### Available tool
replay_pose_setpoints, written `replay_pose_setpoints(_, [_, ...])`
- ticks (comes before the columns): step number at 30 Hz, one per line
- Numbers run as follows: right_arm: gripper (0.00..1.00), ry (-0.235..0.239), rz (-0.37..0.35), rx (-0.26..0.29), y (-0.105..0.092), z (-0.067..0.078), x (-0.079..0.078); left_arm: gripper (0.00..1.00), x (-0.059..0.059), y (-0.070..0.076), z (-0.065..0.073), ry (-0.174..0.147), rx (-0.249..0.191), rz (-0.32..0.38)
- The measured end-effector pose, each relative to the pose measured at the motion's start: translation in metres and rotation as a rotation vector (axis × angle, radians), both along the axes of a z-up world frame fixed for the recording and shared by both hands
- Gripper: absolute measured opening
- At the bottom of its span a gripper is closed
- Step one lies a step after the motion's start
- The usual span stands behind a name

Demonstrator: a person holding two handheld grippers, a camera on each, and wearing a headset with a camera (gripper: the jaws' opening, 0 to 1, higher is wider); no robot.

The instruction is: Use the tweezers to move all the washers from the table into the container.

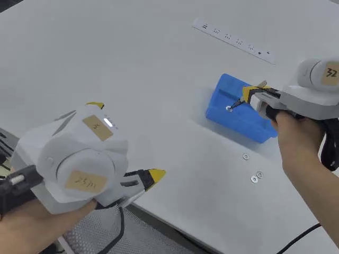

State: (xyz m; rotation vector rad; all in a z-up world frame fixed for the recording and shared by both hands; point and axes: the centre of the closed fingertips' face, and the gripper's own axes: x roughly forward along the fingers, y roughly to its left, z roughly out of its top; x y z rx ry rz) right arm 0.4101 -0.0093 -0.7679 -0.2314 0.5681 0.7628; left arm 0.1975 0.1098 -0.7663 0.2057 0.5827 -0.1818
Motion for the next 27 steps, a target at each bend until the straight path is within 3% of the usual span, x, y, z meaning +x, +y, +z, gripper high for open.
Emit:
replay_pose_setpoints(10, [0.0, 0.004, -0.032, -0.014, 0.0, -0.017, 0.012, 0.93, 0.0, 0.003, 0.0, 0.005, 0.002, 0.008])
replay_pose_setpoints(27, [0.01, 0.019, -0.015, -0.047, 0.004, -0.039, 0.009, 0.93, 0.001, 0.002, -0.002, 0.017, 0.006, 0.004])
